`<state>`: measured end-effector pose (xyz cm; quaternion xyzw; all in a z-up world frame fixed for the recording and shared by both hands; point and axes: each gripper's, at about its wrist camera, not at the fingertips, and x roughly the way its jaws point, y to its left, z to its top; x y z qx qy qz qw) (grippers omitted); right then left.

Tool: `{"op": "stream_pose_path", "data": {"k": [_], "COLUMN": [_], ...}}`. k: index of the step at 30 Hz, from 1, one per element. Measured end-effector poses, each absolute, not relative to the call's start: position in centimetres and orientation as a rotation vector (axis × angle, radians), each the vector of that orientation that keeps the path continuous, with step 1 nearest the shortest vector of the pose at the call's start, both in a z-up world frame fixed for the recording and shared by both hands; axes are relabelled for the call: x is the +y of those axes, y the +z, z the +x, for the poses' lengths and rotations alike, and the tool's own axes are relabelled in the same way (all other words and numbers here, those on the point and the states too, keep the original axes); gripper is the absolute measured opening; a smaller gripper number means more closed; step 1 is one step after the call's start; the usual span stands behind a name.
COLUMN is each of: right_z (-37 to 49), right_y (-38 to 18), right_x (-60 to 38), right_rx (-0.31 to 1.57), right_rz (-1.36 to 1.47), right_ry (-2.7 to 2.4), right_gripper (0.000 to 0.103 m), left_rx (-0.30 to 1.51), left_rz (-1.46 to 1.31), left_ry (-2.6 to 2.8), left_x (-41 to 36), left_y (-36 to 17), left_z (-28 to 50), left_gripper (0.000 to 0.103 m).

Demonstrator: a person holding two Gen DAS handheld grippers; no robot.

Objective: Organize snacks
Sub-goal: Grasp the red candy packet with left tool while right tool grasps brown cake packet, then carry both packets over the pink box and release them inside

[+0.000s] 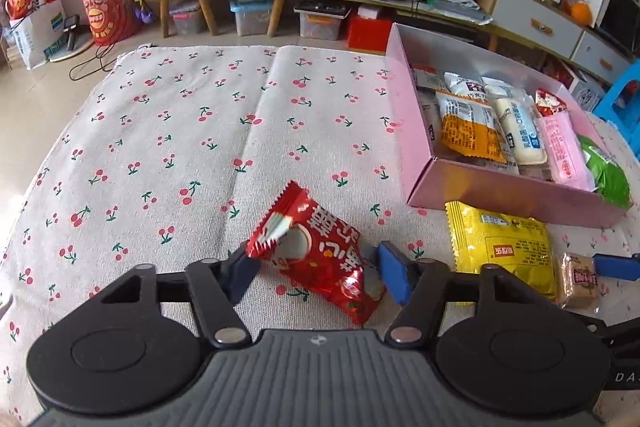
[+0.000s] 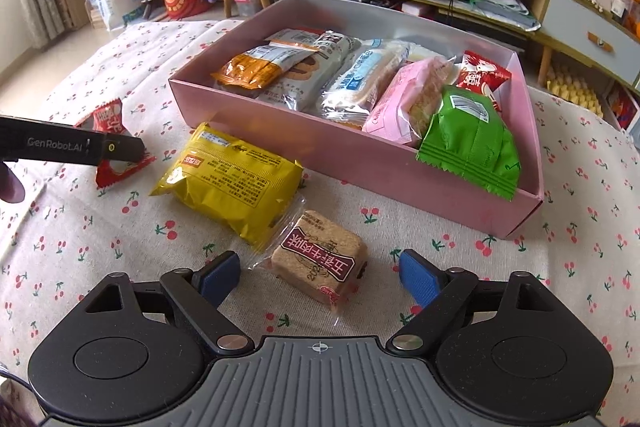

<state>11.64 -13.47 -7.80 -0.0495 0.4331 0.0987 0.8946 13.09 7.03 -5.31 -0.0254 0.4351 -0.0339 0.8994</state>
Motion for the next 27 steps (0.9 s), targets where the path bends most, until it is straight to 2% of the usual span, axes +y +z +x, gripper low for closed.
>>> {"op": "stream_pose_path", "data": {"k": [1, 3, 9, 27], "right_z": [11.7, 11.7, 12.0, 12.2], "right_y": [-7.8, -7.6, -7.0, -3.6], "right_x": [-13.5, -13.6, -13.8, -18.3], "right_rx": [0.897, 0.891, 0.916, 0.979], "right_rz": [-0.100, -0.089, -0.054, 0.338], "right_ry": [0.204, 0.213, 0.230, 0.239], "right_gripper": [0.086, 0.071, 0.056, 0.053], "left_rx": [0.902, 0.902, 0.904, 0.885], "left_rz": [-0.059, -0.074, -0.144, -0.337], "left_ry": [-0.069, -0.066, -0.063, -0.079], "left_x": [7.1, 7.3, 7.9, 9.8], "left_y": [-5.2, -5.1, -4.4, -2.0], "left_z": [13.1, 13.1, 13.2, 13.1], "left_gripper": [0.049, 0.045, 0.036, 0.034]}}
